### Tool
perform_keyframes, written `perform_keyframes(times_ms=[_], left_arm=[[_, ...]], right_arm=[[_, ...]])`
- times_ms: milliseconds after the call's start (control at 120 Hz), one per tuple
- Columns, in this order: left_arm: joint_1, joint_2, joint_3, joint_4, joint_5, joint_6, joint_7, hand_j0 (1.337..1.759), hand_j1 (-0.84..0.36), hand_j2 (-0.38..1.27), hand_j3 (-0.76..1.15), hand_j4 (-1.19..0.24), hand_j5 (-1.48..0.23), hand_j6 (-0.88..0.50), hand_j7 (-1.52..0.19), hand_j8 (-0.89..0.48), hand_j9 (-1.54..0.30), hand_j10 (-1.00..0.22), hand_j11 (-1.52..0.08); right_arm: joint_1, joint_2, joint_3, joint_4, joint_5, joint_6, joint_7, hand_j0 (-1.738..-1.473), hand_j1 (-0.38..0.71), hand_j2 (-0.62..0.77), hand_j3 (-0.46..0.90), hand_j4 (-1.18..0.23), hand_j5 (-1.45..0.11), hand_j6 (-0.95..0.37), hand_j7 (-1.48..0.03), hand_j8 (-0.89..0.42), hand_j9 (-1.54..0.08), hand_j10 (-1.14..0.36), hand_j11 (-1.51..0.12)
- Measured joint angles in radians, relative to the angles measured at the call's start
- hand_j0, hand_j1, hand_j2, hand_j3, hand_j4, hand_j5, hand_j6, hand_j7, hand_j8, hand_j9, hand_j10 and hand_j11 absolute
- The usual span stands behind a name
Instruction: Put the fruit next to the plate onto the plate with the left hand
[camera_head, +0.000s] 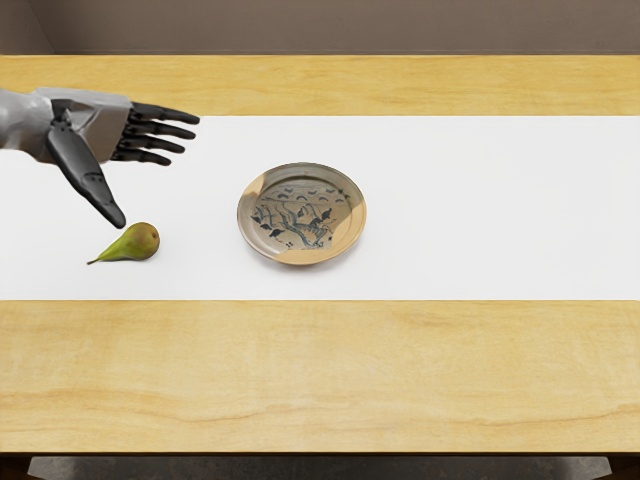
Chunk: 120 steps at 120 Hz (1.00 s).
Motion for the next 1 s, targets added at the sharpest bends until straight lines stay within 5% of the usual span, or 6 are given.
perform_keyframes(times_ms=[450, 683, 1000], left_arm=[[0.007, 0.048, 0.001, 0.000, 0.299, 0.022, 0.001, 1.658, 0.31, 0.01, 0.00, -0.03, -0.04, -0.03, -0.04, -0.03, -0.04, -0.03, -0.04], [0.005, 0.091, 0.076, -0.097, 0.432, 0.238, 0.001, 1.658, 0.33, 0.00, 0.00, -0.03, -0.03, -0.03, -0.03, -0.03, -0.03, -0.03, -0.03], [0.014, -0.030, 0.291, -0.120, 0.565, 0.622, -0.014, 1.658, 0.29, 0.01, 0.00, -0.05, -0.06, -0.05, -0.06, -0.05, -0.06, -0.05, -0.06]], right_arm=[[-0.031, 0.000, -0.007, 0.007, 0.003, 0.000, 0.000, -1.658, -0.33, 0.00, 0.00, -0.02, -0.02, -0.02, -0.02, -0.02, -0.02, -0.02, -0.02], [-0.033, 0.000, -0.007, 0.007, 0.003, 0.000, 0.000, -1.658, -0.33, 0.00, 0.00, -0.02, -0.02, -0.02, -0.02, -0.02, -0.02, -0.02, -0.02], [-0.034, 0.000, -0.007, 0.007, 0.003, 0.000, 0.000, -1.658, -0.33, 0.00, 0.00, -0.02, -0.02, -0.02, -0.02, -0.02, -0.02, -0.02, -0.02]])
